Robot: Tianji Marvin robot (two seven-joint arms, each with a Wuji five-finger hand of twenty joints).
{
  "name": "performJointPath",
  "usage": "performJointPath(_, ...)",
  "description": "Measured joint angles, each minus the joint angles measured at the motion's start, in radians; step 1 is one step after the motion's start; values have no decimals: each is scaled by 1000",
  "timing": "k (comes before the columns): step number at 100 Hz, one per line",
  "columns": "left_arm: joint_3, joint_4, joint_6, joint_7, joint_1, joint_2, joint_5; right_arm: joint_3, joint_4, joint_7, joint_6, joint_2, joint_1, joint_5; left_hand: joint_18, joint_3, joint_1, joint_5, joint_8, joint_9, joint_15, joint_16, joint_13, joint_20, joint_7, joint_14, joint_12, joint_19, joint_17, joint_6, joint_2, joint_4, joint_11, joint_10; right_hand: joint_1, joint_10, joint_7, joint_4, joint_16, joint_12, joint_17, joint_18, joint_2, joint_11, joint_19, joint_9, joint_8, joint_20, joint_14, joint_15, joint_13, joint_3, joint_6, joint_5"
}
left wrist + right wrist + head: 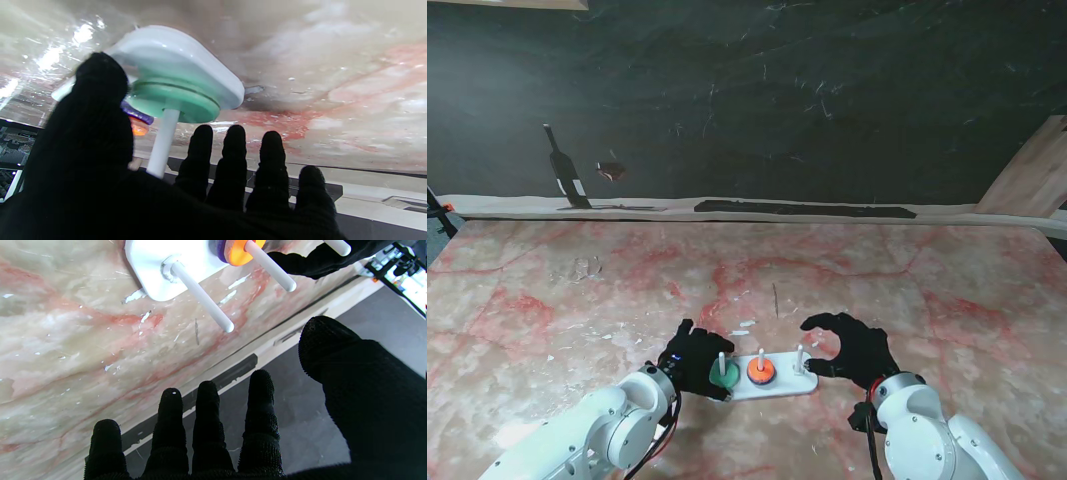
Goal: Move the three rings of the Hanoi Tower from the left rod to the right rod
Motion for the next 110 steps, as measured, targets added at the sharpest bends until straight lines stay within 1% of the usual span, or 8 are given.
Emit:
performJointPath(15,-8,-13,3,-17,9,3,5,5,0,2,-1,0,-3,5,0,0,0,0,-25,-24,-14,-15,-18,0,-20,10,-60,-10,0,0,-42,0,-27,7,0,1,-1,0,0,0,0,-7,1,0,-7,0,0,9,0,0,0,0,9,0)
performJointPath(30,-4,-18,-1,-41,7,9,8,6,0,4,0,0,-5,8,0,127,-38,-3,-57,-70,-15,-23,-30,-27,-28,11,-89,-25,0,0,-130,0,-30,16,0,1,-2,0,0,0,0,-7,1,0,-10,0,0,13,0,0,0,-8,9,0)
performJointPath(41,8,-16,-2,-43,-1,12,13,6,-1,4,2,0,-5,8,0,177,-36,-3,-61,-70,-15,-25,-30,-37,-28,11,-88,-30,0,0,-130,0,-28,16,0,1,-2,0,0,0,0,-8,7,0,-11,0,0,22,0,0,0,-9,9,0)
performJointPath(54,19,-10,3,-38,-9,12,20,6,-1,4,2,0,-5,9,0,178,-35,-3,-61,-68,-15,-25,-29,-37,-28,11,-61,-23,0,-2,-130,0,8,16,0,2,-11,0,0,0,0,-8,8,0,-11,0,0,32,0,0,0,-9,9,0)
performJointPath(64,19,-7,6,-29,-9,11,26,6,-1,4,2,0,-5,11,0,189,-35,-1,-61,-27,-11,-21,-27,-35,-19,11,-40,-16,0,-9,-130,0,38,16,0,2,-11,0,0,0,0,-8,9,0,-12,0,0,36,1,0,0,-9,9,0)
performJointPath(83,27,4,7,-1,-12,10,33,8,0,0,2,0,-6,14,0,189,-45,34,-29,24,-1,-10,1,-10,17,11,-4,-6,0,-40,-113,0,50,7,0,2,-11,0,0,-1,0,-8,10,0,-12,0,0,41,1,0,0,-9,9,0)
performJointPath(102,42,16,6,10,-24,9,32,8,0,-3,2,-1,-7,17,0,189,-46,46,-26,35,4,-1,13,0,11,11,7,-3,0,-40,-87,0,54,7,0,2,-11,0,0,-1,0,-8,11,0,-12,0,0,53,1,0,0,-9,9,0)
performJointPath(110,50,19,10,14,-30,9,32,8,1,-4,3,-1,-7,19,0,188,-46,55,-25,75,5,0,13,0,11,11,10,5,0,-42,-75,0,63,3,0,2,-11,0,0,-1,0,-8,12,0,-12,0,0,54,1,0,0,-9,9,0)
